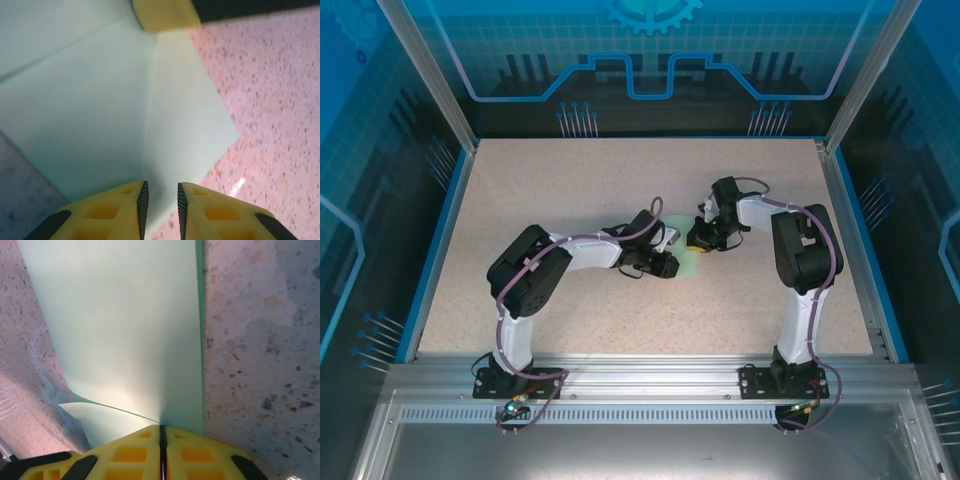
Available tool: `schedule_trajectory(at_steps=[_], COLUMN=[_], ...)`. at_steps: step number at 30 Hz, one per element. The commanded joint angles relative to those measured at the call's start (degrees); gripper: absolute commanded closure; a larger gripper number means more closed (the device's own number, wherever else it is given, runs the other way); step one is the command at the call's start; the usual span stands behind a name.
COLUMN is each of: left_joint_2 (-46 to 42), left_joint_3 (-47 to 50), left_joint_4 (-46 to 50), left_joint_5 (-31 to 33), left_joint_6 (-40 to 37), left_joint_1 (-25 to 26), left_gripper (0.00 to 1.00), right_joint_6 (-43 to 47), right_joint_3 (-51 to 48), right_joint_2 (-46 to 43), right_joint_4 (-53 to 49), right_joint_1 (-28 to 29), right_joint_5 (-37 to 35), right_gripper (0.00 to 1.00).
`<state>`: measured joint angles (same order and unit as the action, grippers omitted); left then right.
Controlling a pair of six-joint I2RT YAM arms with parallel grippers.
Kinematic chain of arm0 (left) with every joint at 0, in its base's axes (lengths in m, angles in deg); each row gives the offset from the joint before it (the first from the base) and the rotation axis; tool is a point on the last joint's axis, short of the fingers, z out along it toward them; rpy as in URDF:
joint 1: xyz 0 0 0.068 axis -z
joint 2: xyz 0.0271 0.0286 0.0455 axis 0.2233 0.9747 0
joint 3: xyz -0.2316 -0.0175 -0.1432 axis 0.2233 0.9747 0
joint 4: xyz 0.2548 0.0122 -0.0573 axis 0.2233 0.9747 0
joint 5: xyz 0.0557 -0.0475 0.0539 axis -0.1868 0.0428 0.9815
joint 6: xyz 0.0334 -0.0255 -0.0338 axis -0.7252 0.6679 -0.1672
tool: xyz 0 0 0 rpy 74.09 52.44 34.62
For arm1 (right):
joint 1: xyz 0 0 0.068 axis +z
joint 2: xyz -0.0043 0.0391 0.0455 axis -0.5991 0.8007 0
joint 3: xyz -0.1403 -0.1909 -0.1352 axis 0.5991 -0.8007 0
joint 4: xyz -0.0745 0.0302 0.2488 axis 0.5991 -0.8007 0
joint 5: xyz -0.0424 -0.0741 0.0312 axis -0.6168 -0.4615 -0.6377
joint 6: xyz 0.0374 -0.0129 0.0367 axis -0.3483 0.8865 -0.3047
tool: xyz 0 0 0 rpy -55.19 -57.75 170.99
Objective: Fold a paper plane with a square sheet of paper (fold left side to right side)
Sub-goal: Fold the triangle a second time at the center of the table, then turn over the paper at the center of the table.
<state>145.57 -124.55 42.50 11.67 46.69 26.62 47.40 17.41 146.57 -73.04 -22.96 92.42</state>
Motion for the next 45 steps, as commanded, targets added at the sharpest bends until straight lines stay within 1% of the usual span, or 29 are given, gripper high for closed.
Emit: schedule_trajectory(at_steps=[1,8,11,14,15,16,19,22,26,28,30,34,38,40,42,44,45], left_joint_2=[-2.25,-6.83,-10.15,-14.49,-15.87,-17.12,-19.31,-19.38,-16.42,-14.11,-11.14,-4.82,-0.32,1.51,2.57,2.93,2.86], left_joint_3=[4.94,10.21,11.06,11.86,11.98,12.0,11.91,11.09,7.48,5.0,2.45,-3.37,-7.18,-8.96,-10.2,-10.7,-10.75], left_joint_4=[6.43,5.82,5.38,4.47,4.19,4.14,2.99,1.17,0.2,-0.11,-0.4,-0.11,0.91,1.78,2.44,2.72,3.02], left_joint_5=[-0.29,2.7,2.08,1.11,0.71,0.56,0.22,-0.85,-2.32,-2.51,-3.35,-6.47,-5.57,-5.16,-4.81,-4.01,-3.03], left_joint_6=[-1.55,0.03,0.66,1.55,1.82,2.04,2.74,3.89,4.97,4.73,4.39,4.35,3.86,3.44,3.24,3.15,2.94], left_joint_1=[1.74,1.79,0.99,-0.36,-1.03,-1.59,-3.26,-4.96,-6.1,-6.13,-6.3,-6.46,-6.48,-6.53,-6.57,-6.52,-6.5], left_gripper=[0.74,0.75,0.74,0.71,0.7,0.68,0.62,0.55,0.43,0.39,0.38,0.38,0.38,0.4,0.45,0.55,0.63], right_joint_6=[0.86,1.01,1.17,2.1,2.51,2.88,3.58,3.85,3.97,3.65,3.29,2.8,2.58,2.62,2.49,2.18,1.94], right_joint_3=[-0.55,-0.7,-0.97,-0.8,-0.79,-0.95,-1.7,-3.42,-7.16,-9.81,-11.84,-14.72,-16.63,-17.26,-17.81,-18.24,-18.41], right_joint_2=[2.48,1.78,0.44,-2.04,-3.17,-4.89,-8.41,-11.06,-14.0,-15.44,-16.43,-17.63,-18.72,-18.99,-19.17,-19.03,-18.87], right_joint_4=[-1.36,-0.72,0.8,1.68,1.73,1.72,1.74,1.88,3.27,4.92,6.06,7.39,7.87,8.09,8.38,8.96,9.47], right_joint_1=[-0.04,0.1,0.13,0.06,-0.05,-0.28,-1.54,-3.2,-4.86,-5.31,-5.36,-5.39,-5.33,-5.3,-5.33,-5.4,-5.35], right_joint_5=[-4.45,-3.62,-1.5,0.28,0.15,-0.28,-0.69,-0.02,1.03,2.0,2.57,3.91,4.56,5.17,5.73,6.51,7.15], right_gripper=[0.91,0.9,0.89,0.85,0.82,0.76,0.63,0.57,0.49,0.44,0.43,0.43,0.43,0.43,0.43,0.43,0.43])
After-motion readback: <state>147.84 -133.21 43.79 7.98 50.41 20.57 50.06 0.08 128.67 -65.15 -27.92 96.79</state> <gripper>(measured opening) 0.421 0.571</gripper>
